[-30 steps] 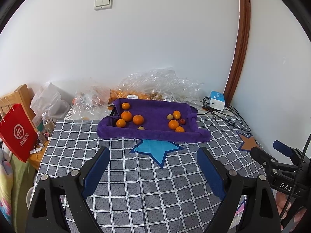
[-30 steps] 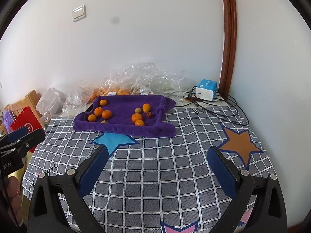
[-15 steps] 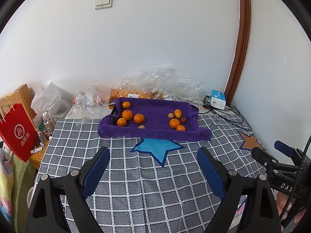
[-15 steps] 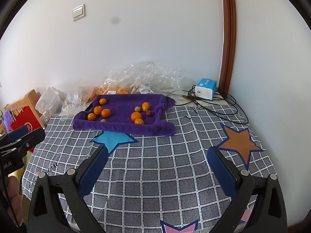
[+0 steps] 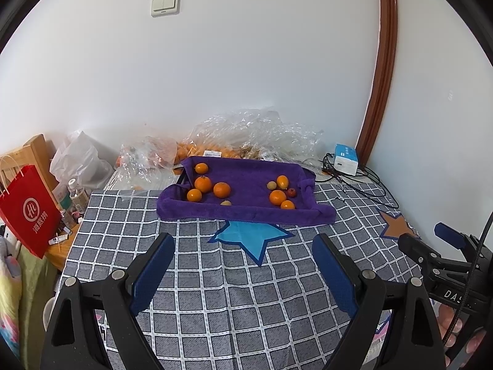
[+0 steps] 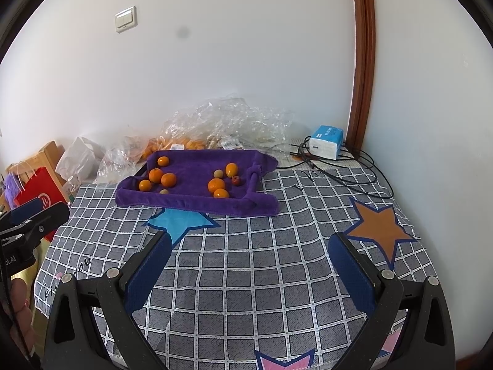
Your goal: Organize fruits
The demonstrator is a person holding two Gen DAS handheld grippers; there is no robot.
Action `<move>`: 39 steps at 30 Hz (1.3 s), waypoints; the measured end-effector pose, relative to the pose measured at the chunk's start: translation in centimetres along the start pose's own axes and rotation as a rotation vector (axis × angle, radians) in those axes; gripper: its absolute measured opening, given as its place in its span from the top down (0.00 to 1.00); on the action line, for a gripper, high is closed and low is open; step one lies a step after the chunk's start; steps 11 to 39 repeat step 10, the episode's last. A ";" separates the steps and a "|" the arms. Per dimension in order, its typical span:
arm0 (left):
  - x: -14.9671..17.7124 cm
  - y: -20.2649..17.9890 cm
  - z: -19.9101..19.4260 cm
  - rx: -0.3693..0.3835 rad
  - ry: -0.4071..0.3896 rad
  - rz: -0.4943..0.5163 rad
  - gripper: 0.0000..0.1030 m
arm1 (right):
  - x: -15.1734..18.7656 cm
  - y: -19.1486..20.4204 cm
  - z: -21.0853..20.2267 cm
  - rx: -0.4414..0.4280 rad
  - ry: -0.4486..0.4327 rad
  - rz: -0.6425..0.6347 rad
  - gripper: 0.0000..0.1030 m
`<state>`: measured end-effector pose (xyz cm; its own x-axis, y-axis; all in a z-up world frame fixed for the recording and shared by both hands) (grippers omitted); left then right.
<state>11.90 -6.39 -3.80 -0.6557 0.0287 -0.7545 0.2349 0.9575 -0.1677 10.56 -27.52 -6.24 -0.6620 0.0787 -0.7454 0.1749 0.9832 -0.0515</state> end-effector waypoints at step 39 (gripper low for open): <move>-0.1 0.3 0.4 -0.002 0.003 0.026 0.11 | -0.3 -0.2 0.7 0.005 -0.004 0.005 0.03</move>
Point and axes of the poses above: each gripper's, at about its wrist camera, not at the fingertips, and z roughly the way its jaws point, y to its left, x to its underside, the point moved 9 cm from there along z, roughly the way its jaws point, and after that the axes turned 10 degrees about x, right-handed, at the moved point
